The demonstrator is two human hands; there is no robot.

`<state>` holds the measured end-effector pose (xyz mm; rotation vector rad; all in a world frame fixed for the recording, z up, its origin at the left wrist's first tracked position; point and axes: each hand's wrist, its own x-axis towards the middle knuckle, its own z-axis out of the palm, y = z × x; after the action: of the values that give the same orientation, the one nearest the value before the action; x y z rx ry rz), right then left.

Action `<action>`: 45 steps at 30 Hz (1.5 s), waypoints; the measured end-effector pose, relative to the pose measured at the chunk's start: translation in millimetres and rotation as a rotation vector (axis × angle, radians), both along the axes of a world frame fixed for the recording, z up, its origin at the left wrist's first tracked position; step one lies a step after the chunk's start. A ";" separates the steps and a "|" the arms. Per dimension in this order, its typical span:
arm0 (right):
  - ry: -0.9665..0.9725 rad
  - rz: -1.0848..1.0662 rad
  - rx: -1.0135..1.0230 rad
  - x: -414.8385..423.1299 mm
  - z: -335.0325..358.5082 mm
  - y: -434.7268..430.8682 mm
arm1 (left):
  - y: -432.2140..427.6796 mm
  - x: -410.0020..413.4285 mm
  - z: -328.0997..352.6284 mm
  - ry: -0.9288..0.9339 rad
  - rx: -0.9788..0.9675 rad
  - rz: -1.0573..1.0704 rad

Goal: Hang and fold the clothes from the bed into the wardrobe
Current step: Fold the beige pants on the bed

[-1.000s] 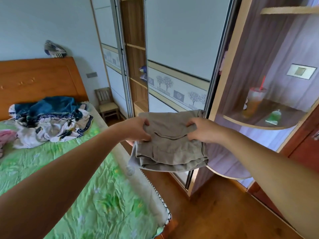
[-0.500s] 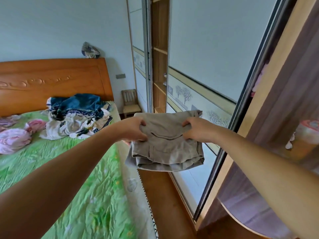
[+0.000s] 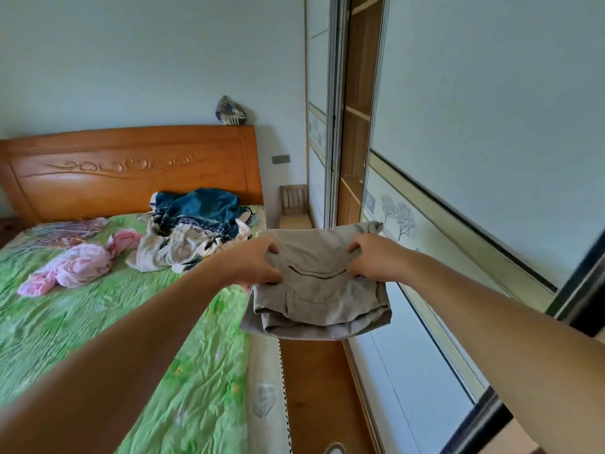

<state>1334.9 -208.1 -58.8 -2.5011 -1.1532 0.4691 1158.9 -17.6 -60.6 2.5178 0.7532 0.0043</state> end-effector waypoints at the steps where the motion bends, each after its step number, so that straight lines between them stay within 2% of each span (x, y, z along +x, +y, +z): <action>1: -0.003 -0.006 0.000 13.5 -0.9 12.4 | 12.5 14.4 -1.3 0.008 0.015 -0.004; 8: -0.019 -0.031 0.097 129.2 11.1 134.7 | 142.8 139.8 6.1 -0.008 0.083 -0.026; 14: -0.025 -0.047 0.112 207.2 47.5 236.4 | 250.5 226.8 43.3 -0.010 0.111 -0.051; 30: 0.020 -0.083 0.159 315.2 91.5 374.2 | 405.1 346.3 75.8 -0.055 0.156 -0.103; 36: 0.052 -0.188 0.203 395.4 105.2 448.8 | 488.1 445.6 91.0 -0.076 0.175 -0.156; 41: -0.049 -0.288 0.272 473.2 138.0 513.3 | 562.8 545.3 120.7 -0.192 0.146 -0.193; 45: -0.056 -0.386 0.298 519.3 165.4 536.5 | 595.6 611.1 148.3 -0.235 0.162 -0.262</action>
<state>1854.2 328.4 106.6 -2.3993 -0.6707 0.1125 1770.0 577.9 87.7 2.6888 0.3380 0.2752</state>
